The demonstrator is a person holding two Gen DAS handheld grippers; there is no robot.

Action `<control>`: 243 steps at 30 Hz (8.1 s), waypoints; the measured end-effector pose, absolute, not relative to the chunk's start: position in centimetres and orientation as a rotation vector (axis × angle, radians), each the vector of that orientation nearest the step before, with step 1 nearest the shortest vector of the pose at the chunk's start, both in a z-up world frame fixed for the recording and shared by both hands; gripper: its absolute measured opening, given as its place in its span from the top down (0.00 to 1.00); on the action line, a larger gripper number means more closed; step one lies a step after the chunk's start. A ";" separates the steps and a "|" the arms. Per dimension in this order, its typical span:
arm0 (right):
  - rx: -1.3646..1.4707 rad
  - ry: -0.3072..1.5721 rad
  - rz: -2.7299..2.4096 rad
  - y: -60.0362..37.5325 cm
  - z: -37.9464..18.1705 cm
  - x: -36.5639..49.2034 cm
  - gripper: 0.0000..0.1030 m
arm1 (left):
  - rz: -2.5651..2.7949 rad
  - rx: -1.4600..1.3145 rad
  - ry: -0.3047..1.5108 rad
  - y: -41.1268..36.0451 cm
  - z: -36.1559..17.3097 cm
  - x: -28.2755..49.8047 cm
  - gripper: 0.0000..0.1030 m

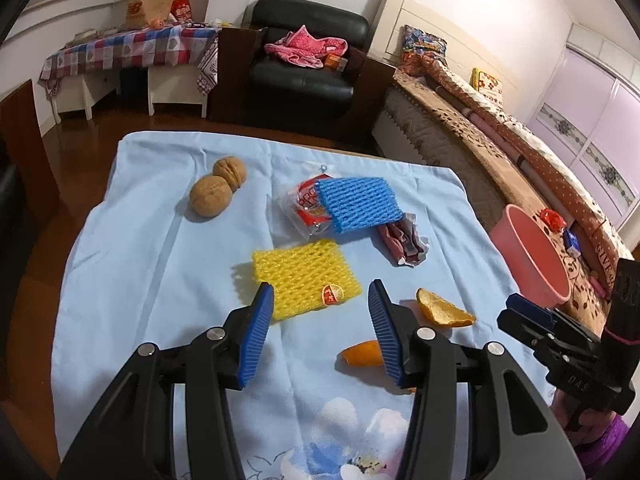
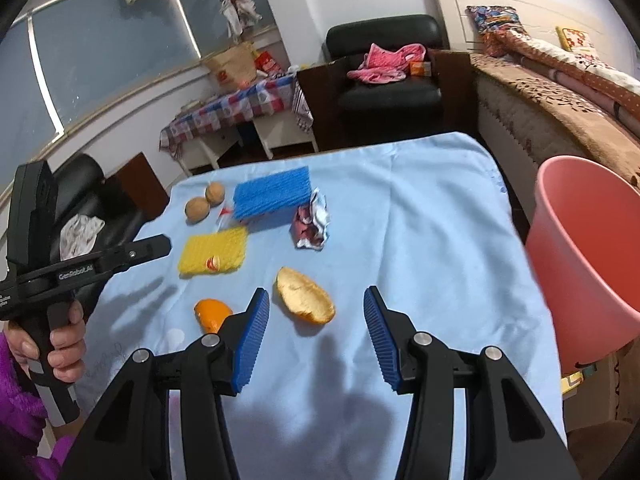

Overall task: Collect trash
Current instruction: 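Grasp the orange peel with the left tool while the right tool grasps the yellow peel, then carry both orange peels over the pink bucket, then open both tools to drop the peels into the bucket, then withdraw both tools from the bucket toward the table, then grasp the yellow foam net with the left tool while the right tool grasps the red-white wrapper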

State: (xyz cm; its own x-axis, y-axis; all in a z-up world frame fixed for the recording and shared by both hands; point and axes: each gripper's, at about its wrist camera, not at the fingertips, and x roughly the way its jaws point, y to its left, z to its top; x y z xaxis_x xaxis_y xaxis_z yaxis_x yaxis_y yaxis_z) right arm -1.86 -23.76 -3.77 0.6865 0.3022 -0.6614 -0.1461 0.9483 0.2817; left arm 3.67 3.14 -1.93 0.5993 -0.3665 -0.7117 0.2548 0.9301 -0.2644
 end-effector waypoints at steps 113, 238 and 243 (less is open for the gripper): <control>0.458 0.607 -0.323 -48.1 -3.9 -6.0 0.86 | -0.854 0.153 0.837 -30.0 1.2 4.7 0.95; 0.183 0.778 0.046 -26.4 -4.8 -2.1 0.49 | -0.295 -0.043 0.918 3.0 -6.1 7.1 0.52; 0.200 0.790 0.103 -25.5 -4.6 -0.5 0.49 | -0.310 -0.042 0.894 2.6 -6.3 6.8 0.62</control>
